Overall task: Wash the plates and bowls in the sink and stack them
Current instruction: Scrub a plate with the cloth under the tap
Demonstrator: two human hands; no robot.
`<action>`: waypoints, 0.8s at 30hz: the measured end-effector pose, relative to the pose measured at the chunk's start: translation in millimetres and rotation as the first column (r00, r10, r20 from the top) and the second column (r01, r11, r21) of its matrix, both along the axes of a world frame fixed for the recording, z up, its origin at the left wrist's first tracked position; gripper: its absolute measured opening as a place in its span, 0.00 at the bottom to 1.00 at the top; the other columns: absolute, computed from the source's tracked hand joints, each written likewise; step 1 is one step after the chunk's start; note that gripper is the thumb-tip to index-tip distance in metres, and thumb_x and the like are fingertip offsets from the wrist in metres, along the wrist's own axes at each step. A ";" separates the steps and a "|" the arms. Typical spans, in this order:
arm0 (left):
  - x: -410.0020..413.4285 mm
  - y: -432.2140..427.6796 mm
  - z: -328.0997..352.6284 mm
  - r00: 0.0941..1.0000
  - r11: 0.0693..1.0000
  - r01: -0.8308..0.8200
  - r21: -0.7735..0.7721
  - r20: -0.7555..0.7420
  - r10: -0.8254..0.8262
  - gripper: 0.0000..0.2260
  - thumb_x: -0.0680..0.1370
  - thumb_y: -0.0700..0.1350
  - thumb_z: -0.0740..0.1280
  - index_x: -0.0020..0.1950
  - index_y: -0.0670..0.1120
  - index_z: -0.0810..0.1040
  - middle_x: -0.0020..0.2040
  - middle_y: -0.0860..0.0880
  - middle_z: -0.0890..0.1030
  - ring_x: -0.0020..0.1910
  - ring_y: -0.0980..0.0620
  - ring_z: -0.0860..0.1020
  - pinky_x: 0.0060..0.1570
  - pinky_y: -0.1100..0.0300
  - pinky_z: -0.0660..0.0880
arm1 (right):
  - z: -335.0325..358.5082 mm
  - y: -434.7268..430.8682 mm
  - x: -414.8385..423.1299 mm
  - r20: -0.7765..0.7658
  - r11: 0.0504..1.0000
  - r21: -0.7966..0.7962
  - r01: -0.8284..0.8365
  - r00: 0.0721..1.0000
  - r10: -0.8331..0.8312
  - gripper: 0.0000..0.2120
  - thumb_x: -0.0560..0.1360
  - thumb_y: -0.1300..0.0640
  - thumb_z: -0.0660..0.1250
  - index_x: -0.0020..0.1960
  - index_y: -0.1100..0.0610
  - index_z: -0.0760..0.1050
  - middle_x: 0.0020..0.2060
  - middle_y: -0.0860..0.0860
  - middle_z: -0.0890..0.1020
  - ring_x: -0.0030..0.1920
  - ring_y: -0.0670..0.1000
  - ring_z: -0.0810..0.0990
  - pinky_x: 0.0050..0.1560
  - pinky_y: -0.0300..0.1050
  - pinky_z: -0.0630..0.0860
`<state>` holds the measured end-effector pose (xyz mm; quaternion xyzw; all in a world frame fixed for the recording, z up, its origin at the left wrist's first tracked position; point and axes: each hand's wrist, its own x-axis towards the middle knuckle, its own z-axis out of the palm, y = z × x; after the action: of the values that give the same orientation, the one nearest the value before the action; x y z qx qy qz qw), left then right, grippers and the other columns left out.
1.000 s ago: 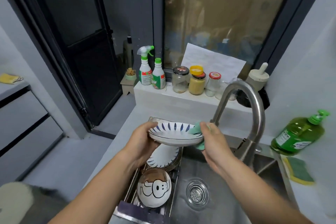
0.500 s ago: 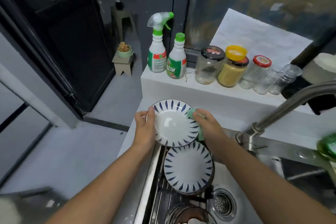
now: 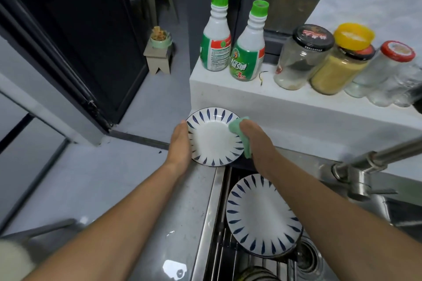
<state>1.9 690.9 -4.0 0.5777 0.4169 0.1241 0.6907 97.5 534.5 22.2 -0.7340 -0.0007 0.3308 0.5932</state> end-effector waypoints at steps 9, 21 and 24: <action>1.3 10.0 -9.0 0.999 0.997 0.043 -0.058 -0.010 -0.044 0.32 0.71 0.65 0.56 0.64 0.43 0.78 0.61 0.44 0.83 0.55 0.50 0.81 0.46 0.59 0.78 | -9.4 9.7 5.3 -0.007 0.997 -0.077 -0.029 1.000 0.029 0.23 0.65 0.41 0.61 0.54 0.52 0.75 0.44 0.51 0.74 0.43 0.50 0.72 0.43 0.44 0.69; -3.2 9.2 -9.0 0.983 0.986 0.112 0.124 -0.160 -0.091 0.22 0.82 0.58 0.52 0.67 0.48 0.75 0.69 0.46 0.68 0.66 0.49 0.66 0.69 0.50 0.63 | -22.2 6.0 12.4 0.204 0.976 -0.218 0.023 0.979 0.023 0.23 0.78 0.52 0.69 0.71 0.53 0.71 0.61 0.53 0.75 0.58 0.56 0.77 0.60 0.54 0.76; -7.9 7.9 -4.8 0.979 0.988 0.106 0.111 -0.188 -0.084 0.31 0.77 0.64 0.53 0.73 0.46 0.70 0.73 0.47 0.65 0.73 0.45 0.66 0.75 0.41 0.62 | -19.6 1.3 13.0 0.212 0.978 -0.180 0.104 0.975 -0.065 0.23 0.75 0.51 0.72 0.68 0.51 0.73 0.59 0.53 0.76 0.57 0.58 0.80 0.57 0.55 0.79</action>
<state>-6.0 698.8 -8.8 0.6465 0.4419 0.0623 0.6187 110.5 535.8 2.6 -0.8169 0.0009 0.2262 0.5306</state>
